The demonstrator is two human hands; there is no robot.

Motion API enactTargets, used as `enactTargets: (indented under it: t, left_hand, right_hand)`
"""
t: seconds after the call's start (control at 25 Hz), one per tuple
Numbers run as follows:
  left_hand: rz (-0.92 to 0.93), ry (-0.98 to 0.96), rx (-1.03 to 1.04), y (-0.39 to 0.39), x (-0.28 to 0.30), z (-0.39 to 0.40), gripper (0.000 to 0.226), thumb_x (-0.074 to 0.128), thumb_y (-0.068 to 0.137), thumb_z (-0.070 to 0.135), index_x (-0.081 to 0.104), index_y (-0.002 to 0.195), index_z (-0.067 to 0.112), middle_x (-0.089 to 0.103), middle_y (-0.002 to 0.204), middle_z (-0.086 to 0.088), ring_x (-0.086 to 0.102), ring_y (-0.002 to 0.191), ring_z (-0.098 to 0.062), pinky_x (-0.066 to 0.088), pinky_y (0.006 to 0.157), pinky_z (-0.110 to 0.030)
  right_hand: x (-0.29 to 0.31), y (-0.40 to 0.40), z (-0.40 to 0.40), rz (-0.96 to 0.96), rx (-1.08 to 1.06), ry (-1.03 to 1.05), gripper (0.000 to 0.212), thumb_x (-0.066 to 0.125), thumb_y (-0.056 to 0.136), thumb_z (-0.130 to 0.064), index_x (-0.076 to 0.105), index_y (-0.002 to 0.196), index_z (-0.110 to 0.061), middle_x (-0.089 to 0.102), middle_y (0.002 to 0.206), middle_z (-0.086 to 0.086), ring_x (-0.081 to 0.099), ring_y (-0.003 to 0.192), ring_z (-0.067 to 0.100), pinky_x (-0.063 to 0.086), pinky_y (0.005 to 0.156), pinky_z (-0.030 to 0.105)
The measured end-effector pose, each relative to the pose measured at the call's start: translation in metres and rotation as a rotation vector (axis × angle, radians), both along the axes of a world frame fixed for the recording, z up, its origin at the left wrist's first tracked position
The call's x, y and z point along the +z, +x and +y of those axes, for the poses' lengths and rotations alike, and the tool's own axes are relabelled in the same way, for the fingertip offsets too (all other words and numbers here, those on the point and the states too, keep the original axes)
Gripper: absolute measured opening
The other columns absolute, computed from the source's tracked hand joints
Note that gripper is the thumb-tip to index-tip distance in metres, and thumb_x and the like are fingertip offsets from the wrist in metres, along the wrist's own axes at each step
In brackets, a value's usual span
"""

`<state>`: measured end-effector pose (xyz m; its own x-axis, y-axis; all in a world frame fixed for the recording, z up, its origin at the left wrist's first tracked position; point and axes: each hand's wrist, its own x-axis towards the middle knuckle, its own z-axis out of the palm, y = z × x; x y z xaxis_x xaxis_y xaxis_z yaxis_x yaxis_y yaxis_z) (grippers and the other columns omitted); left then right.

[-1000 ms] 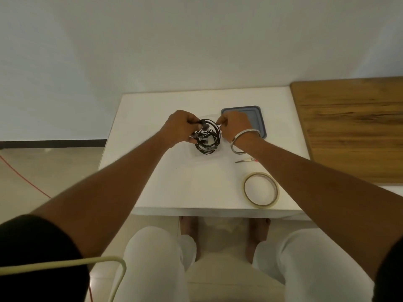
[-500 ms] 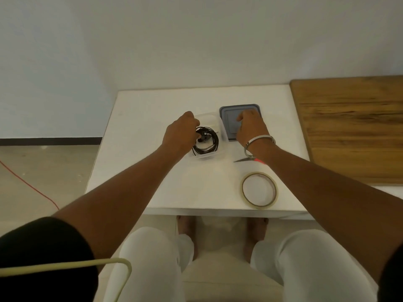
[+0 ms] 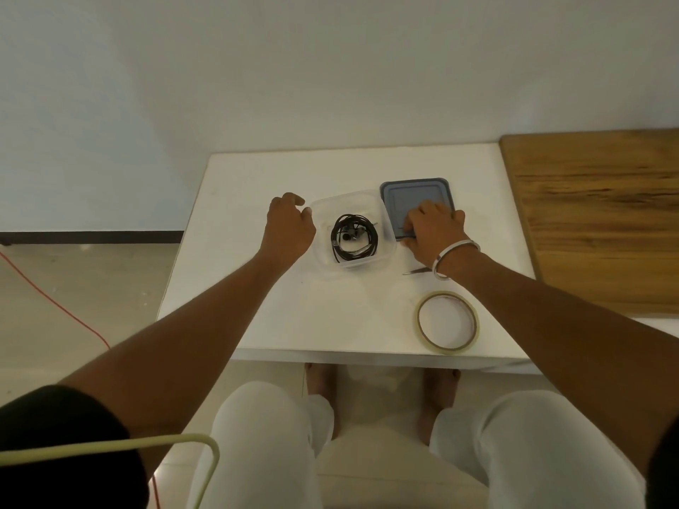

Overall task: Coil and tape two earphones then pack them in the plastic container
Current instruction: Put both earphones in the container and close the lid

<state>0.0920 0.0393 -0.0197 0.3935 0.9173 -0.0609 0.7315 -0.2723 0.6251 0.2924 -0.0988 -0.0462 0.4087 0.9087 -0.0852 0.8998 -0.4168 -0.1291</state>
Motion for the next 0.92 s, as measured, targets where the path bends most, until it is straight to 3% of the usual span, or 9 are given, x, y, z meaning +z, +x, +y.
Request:
enactTargets:
  t: [0.12,0.2,0.36,0.52,0.64,0.76,0.84,0.92]
  left_hand:
    - [-0.055,-0.122,0.020,0.001,-0.001,0.000,0.026,0.045,0.098,0.017,0.054,0.120,0.006,0.057,0.093,-0.003,0.063,0.094,-0.029,0.053,0.087,-0.038]
    - [-0.068,-0.176,0.032,0.001,-0.001,-0.003,0.025,0.044,0.099,0.016,0.054,0.119,0.004,0.060,0.094,-0.008,0.064,0.080,-0.028,0.059,0.076,-0.042]
    - [-0.081,-0.226,0.029,0.000,0.005,-0.007,0.023,0.042,0.100,0.015,0.051,0.118,0.004,0.061,0.097,-0.008,0.066,0.065,-0.026,0.051,0.047,-0.016]
    - [-0.077,-0.250,0.013,0.000,0.008,-0.008,0.024,0.042,0.100,0.014,0.051,0.120,0.004,0.057,0.093,-0.002,0.063,0.058,-0.019,0.047,0.045,-0.012]
    - [-0.070,-0.244,-0.001,0.001,0.008,-0.009,0.026,0.043,0.100,0.013,0.052,0.122,0.003,0.056,0.098,-0.003,0.063,0.059,-0.021,0.048,0.047,-0.014]
    - [-0.090,-0.257,-0.007,0.002,0.007,-0.011,0.026,0.044,0.099,0.012,0.052,0.123,0.003,0.055,0.100,-0.004,0.063,0.062,-0.021,0.047,0.046,-0.013]
    - [-0.096,-0.267,-0.008,0.003,0.009,-0.013,0.025,0.044,0.100,0.012,0.053,0.122,0.003,0.054,0.101,-0.004,0.061,0.061,-0.018,0.046,0.043,-0.010]
    - [-0.098,-0.272,-0.013,0.003,0.008,-0.015,0.024,0.044,0.100,0.013,0.053,0.120,0.005,0.055,0.100,-0.003,0.062,0.059,-0.015,0.046,0.044,-0.008]
  right_hand:
    - [0.003,0.002,-0.005,-0.099,0.090,0.030,0.024,0.052,0.089,-0.031,0.056,0.103,-0.012,0.055,0.108,0.009,0.049,0.103,0.029,0.032,0.091,0.041]
    - [0.008,0.004,-0.008,-0.170,0.151,0.077,0.027,0.049,0.087,-0.032,0.055,0.097,-0.007,0.058,0.099,0.012,0.052,0.093,0.031,0.033,0.088,0.042]
    - [0.022,0.006,-0.011,-0.294,0.153,0.239,0.030,0.043,0.084,-0.032,0.054,0.091,-0.004,0.059,0.081,0.013,0.053,0.072,0.030,0.040,0.078,0.044]
    - [0.046,0.016,-0.001,-0.318,0.023,0.427,0.026,0.035,0.091,-0.023,0.051,0.101,-0.005,0.056,0.087,0.013,0.052,0.067,0.030,0.043,0.067,0.043]
    - [0.065,0.023,0.009,-0.103,-0.241,0.633,0.025,0.035,0.094,-0.011,0.050,0.113,-0.004,0.057,0.107,0.016,0.059,0.082,0.033,0.047,0.069,0.044]
    - [0.079,0.027,0.018,0.272,-0.565,0.819,0.024,0.040,0.097,-0.008,0.048,0.120,-0.006,0.054,0.119,0.012,0.056,0.094,0.020,0.046,0.076,0.027]
    - [0.081,0.028,0.025,0.454,-0.662,0.840,0.027,0.036,0.099,-0.011,0.051,0.121,-0.005,0.056,0.120,0.012,0.055,0.102,0.020,0.040,0.079,0.020]
    - [0.073,0.021,0.032,0.506,-0.665,0.731,0.030,0.033,0.100,-0.011,0.056,0.117,-0.002,0.059,0.118,0.015,0.057,0.105,0.026,0.036,0.078,0.020]
